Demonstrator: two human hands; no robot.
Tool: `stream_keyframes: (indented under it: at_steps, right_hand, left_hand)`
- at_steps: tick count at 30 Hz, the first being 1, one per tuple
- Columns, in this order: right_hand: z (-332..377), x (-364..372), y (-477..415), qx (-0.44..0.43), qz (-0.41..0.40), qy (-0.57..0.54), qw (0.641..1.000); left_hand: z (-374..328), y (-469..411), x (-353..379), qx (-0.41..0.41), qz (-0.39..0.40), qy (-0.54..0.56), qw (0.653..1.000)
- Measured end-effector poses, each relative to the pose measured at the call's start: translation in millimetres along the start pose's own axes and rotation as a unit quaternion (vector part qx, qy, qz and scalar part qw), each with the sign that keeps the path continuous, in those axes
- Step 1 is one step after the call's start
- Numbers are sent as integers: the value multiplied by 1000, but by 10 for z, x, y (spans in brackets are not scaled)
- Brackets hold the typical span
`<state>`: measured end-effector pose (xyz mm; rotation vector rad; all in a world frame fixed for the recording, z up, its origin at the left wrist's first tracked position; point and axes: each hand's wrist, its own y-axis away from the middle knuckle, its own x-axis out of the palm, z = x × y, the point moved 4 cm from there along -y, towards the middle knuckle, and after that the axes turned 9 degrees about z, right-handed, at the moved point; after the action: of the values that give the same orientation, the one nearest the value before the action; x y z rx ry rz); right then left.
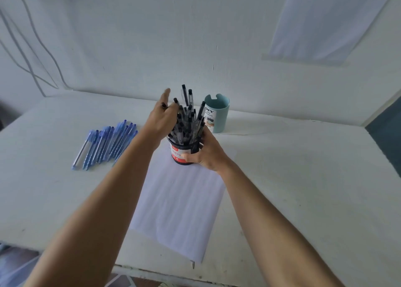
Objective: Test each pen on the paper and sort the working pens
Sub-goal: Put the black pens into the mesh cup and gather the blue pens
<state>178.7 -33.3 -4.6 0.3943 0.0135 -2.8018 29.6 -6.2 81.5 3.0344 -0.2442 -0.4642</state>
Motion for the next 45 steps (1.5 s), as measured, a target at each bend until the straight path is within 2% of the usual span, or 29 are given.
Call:
stream_keyframes:
  at_steps: [3, 5, 8, 11, 15, 18, 20, 22, 25, 29, 30, 32, 34, 37, 40, 45]
  right_hand:
    - [6, -12, 5, 2, 8, -8, 1000]
    - [7, -10, -3, 3, 16, -9, 1000]
    - [-11, -3, -31, 10, 22, -8, 1000]
    - [-43, 2, -65, 15, 31, -5, 999]
    - [-41, -6, -89, 17, 46, -8, 999]
    - [-57, -20, -101, 20, 53, -4, 998]
    - [-75, -28, -115, 21, 51, 0, 998]
    - [-81, -22, -119, 24, 49, 5, 999]
    - [-72, -2, -111, 20, 46, 4, 999]
    - [-81, 14, -122, 17, 41, 8, 999]
    - [-89, 20, -125, 16, 41, 11, 999]
    - [-96, 25, -130, 16, 37, 18, 999]
    - [-104, 27, -127, 19, 34, 21, 999]
    - [-96, 22, -129, 23, 34, 25, 999]
    - [-102, 18, -138, 26, 37, 24, 999]
    - [-89, 15, -134, 30, 34, 27, 999]
  left_hand:
    - [2, -55, -4, -43, 81, 11, 996]
    - [-18, -3, -63, 6, 64, 37, 997]
    - [-95, 72, -181, 135, -15, 106, 985]
    - [-213, 62, -152, 188, -1, 72, 980]
    - [-271, -25, -48, 179, -3, -93, 979]
    - [-277, -79, -38, 98, -19, -181, 978]
    - [-296, -117, -62, 31, -6, -293, 956]
    - [-286, -172, -90, -14, 46, -366, 929]
    - [-262, -201, -135, -37, 117, -362, 924]
    - [-255, -20, -55, -66, 180, -212, 958]
    - [-266, 30, -32, -38, 170, -170, 970]
    - [-297, 76, -50, 71, 79, -138, 985]
    - [-343, 72, -79, 151, -17, -139, 979]
    - [-464, 66, -44, 176, -56, -169, 968]
    - [-539, 71, -29, 148, -50, -256, 954]
    - [-533, 48, -13, 80, 40, -332, 939]
